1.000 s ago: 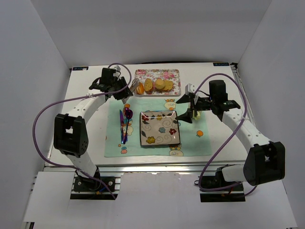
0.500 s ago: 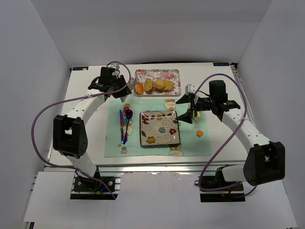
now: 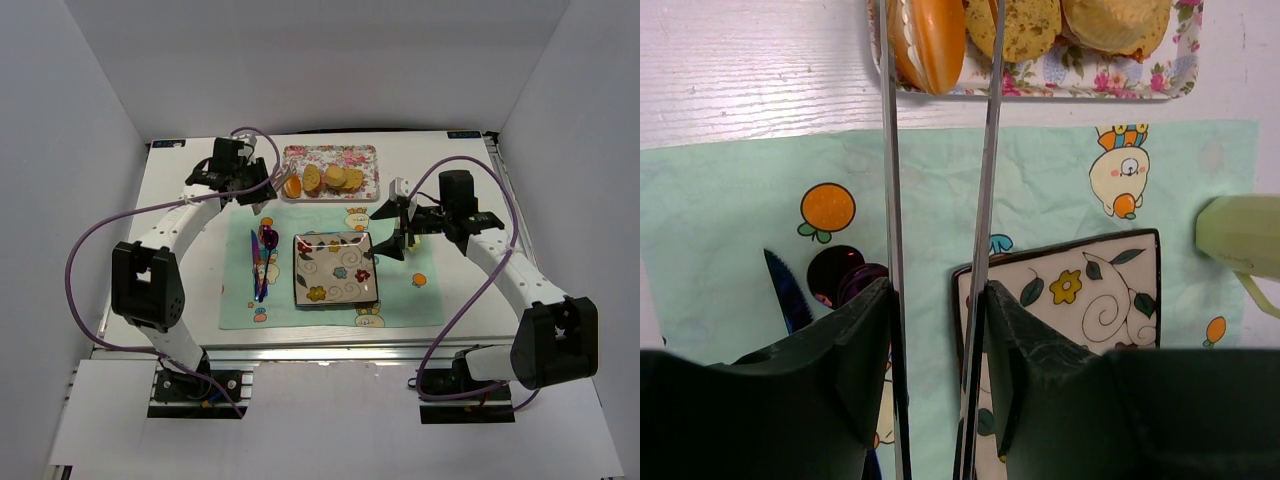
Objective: Place the bread
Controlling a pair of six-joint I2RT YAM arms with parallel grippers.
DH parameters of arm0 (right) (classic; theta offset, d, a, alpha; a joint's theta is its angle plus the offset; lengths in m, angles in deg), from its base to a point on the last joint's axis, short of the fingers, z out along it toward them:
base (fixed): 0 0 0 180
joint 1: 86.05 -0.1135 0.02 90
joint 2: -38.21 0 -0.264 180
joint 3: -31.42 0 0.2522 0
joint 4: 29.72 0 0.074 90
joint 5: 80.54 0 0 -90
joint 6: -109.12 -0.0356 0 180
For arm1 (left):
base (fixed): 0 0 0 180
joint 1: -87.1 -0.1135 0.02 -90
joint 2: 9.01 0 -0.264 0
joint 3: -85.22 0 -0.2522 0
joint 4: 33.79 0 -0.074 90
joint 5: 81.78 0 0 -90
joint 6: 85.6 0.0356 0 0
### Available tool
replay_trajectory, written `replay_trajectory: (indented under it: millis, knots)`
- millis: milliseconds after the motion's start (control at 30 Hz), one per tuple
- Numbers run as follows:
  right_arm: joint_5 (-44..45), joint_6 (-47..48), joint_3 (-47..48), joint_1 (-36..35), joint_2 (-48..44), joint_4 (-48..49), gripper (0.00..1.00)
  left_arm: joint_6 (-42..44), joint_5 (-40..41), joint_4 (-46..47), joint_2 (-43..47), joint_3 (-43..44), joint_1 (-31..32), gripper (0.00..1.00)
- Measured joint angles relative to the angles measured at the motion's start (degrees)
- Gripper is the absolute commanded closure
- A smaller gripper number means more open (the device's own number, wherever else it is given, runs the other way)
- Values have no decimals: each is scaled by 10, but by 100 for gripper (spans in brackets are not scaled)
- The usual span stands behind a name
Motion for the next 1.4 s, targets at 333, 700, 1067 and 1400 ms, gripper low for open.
replay_trajectory:
  millis: [333, 700, 1067, 1400]
  knots:
    - [0, 0, 0, 1, 0, 0, 11, 24, 1, -16, -12, 6, 8, 50]
    - [-2, 0, 0, 4, 0, 0, 11, 40, 14, -30, -17, 12, 9, 54]
    - [-2, 0, 0, 4, 0, 0, 11, 47, 13, -37, -18, 12, 15, 72]
    - [-2, -1, 0, 4, 0, 0, 11, 52, 13, -40, -18, 13, 15, 89]
